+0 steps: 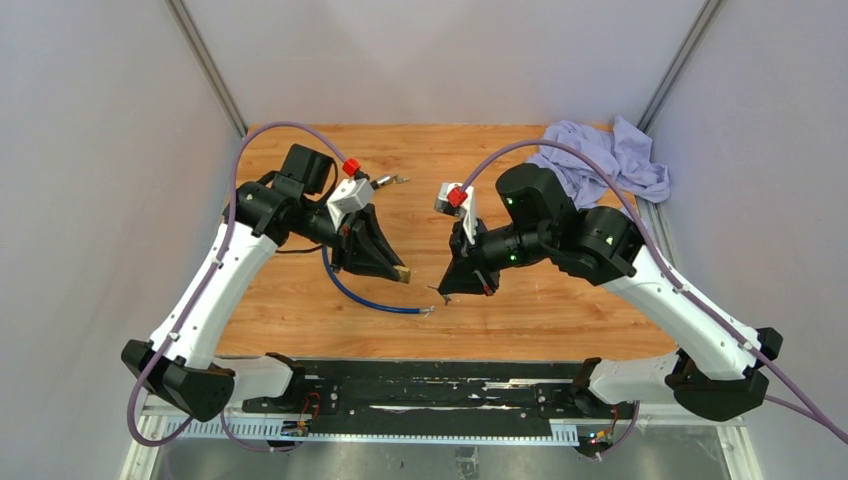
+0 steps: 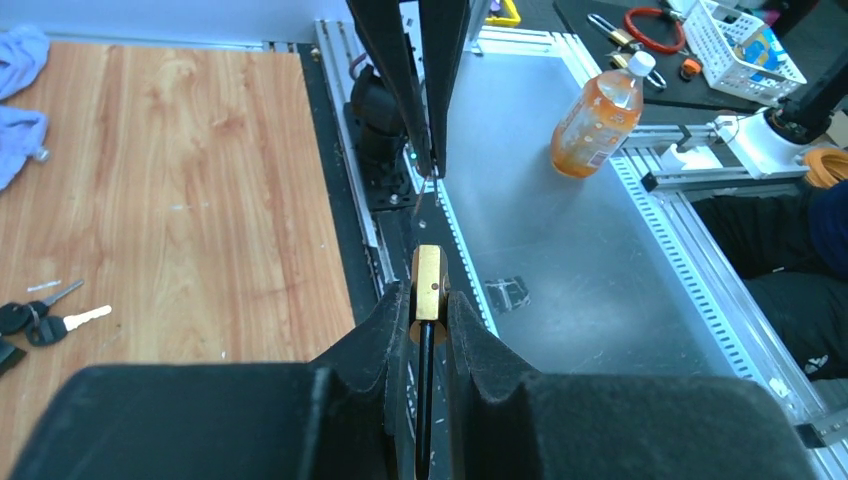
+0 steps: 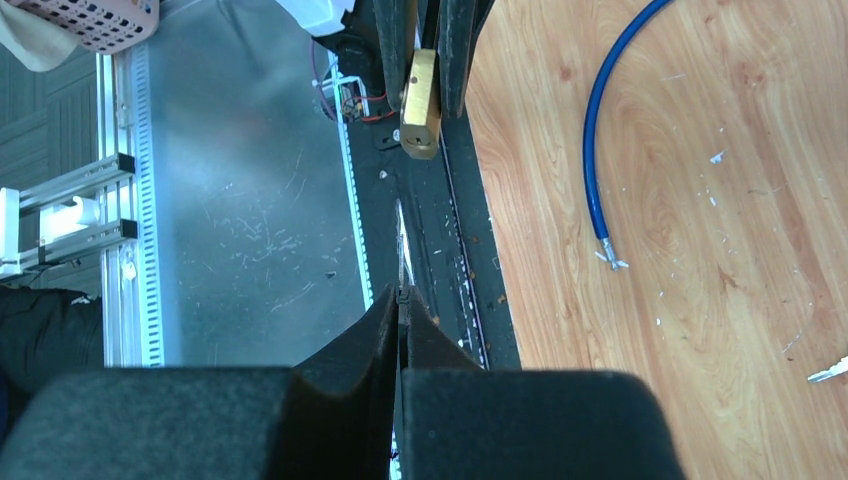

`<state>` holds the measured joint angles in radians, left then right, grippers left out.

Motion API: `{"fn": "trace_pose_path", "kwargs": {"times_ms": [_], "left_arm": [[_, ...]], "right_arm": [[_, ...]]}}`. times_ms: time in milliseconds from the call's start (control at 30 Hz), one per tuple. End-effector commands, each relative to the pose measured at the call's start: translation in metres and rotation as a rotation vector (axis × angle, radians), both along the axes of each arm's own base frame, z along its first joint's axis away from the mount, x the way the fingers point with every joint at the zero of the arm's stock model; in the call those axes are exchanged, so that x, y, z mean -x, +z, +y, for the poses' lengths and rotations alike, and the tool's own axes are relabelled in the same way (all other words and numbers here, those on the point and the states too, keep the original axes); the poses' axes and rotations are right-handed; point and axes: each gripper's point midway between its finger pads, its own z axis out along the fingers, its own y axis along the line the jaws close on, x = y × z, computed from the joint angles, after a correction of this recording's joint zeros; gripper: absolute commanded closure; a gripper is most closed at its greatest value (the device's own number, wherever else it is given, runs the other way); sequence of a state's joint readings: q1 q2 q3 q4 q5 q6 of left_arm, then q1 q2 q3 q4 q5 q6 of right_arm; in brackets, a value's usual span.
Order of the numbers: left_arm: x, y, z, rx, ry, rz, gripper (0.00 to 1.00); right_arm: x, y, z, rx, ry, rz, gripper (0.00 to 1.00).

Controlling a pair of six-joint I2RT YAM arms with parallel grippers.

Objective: Unlock with the key

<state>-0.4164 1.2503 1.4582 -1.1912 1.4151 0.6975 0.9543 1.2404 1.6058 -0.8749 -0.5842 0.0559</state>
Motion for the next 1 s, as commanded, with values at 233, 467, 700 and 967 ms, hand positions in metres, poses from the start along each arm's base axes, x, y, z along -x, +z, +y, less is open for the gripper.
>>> {"fn": "trace_pose_path", "kwargs": {"times_ms": [233,467,700,967], "left_arm": [[0.003,-0.001,-0.006,-0.017,-0.023,-0.073,1.0],[-0.005,-0.007,-0.007,-0.044,-0.008,-0.09,1.0],[-0.011,-0.012,-0.007,-0.069,0.013,-0.111,1.0],[-0.027,-0.015,-0.011,-0.104,0.119,-0.081,1.0]], "right_arm": [[0.008,0.002,-0.002,0.053,0.018,-0.024,0.99],[0.003,0.002,0.003,0.053,-0.012,-0.01,0.99],[-0.008,0.002,0.01,0.055,-0.051,-0.027,0.99],[-0.02,-0.004,0.017,0.041,-0.068,-0.051,1.0]]}}
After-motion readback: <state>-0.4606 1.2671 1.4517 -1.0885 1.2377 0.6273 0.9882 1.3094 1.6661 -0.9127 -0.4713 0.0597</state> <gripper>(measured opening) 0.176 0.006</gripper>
